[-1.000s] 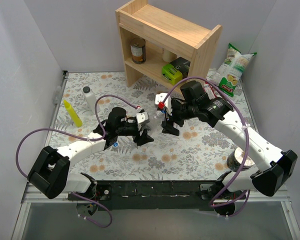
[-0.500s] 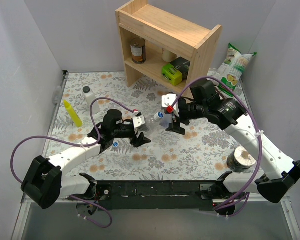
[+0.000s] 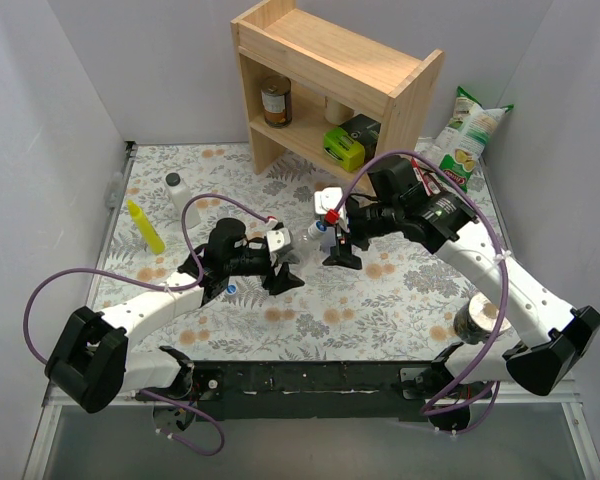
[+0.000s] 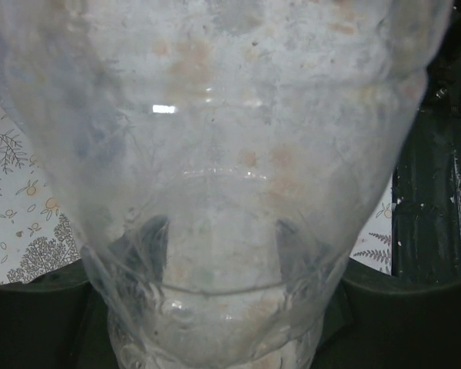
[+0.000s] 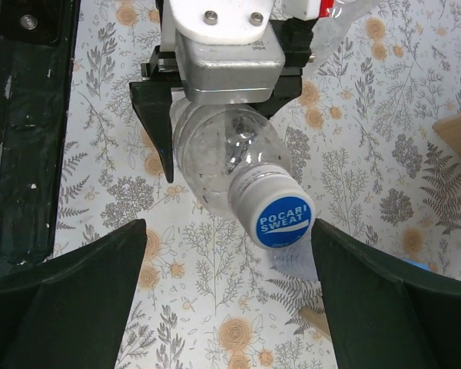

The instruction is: Screw on the bottle caps

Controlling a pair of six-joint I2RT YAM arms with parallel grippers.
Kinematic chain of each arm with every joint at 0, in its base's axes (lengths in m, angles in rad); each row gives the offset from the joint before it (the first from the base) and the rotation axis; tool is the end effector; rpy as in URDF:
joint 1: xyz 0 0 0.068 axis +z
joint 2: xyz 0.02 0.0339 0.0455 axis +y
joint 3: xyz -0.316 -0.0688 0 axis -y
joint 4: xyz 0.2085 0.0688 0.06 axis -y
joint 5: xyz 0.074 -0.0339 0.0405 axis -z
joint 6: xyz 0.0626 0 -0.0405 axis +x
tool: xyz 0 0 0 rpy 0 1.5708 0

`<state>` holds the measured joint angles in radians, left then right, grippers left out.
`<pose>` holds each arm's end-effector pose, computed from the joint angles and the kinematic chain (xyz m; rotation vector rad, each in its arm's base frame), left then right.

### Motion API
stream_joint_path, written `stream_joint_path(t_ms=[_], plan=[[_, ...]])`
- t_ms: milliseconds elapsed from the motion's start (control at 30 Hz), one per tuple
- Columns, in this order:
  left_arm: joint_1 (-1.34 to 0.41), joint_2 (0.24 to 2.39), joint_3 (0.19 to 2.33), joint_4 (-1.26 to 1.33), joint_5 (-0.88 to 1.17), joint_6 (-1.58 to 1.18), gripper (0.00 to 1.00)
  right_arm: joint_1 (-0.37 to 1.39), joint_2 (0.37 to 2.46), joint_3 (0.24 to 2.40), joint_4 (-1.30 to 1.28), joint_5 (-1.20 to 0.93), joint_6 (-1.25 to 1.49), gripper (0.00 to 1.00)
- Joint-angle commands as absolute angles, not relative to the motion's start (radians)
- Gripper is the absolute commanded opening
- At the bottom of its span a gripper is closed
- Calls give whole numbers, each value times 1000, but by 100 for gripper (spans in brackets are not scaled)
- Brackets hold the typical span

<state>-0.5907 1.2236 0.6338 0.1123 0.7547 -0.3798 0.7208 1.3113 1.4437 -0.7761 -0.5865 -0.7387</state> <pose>0.1633 -0.1611 0.2896 0.7346 2.0628 -1.3505 0.1564 0.1835 0.4302 -1.6645 1.3772 0.6354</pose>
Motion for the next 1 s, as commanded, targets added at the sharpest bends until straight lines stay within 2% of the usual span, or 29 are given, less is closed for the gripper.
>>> stream_joint_path(t_ms=[0,333,467,600,700,967], plan=[[-584,1223,657,161,749,-454,0,735,1273,1457,-776,-611,-755,93],[-574,1233,658,210,730,-538,0,744,1239,1419,-848,-546,-782,93],[-566,1236,663,224,727,-534,0,744,1229,1411,-913,-545,-785,89],[-565,1243,680,151,768,-424,0,710,1224,1476,-833,-462,-706,87],[-566,1249,681,72,799,-350,0,701,1218,1482,-679,-428,-643,96],[-572,1281,721,72,801,-367,0,712,1253,1440,-552,-563,-713,98]])
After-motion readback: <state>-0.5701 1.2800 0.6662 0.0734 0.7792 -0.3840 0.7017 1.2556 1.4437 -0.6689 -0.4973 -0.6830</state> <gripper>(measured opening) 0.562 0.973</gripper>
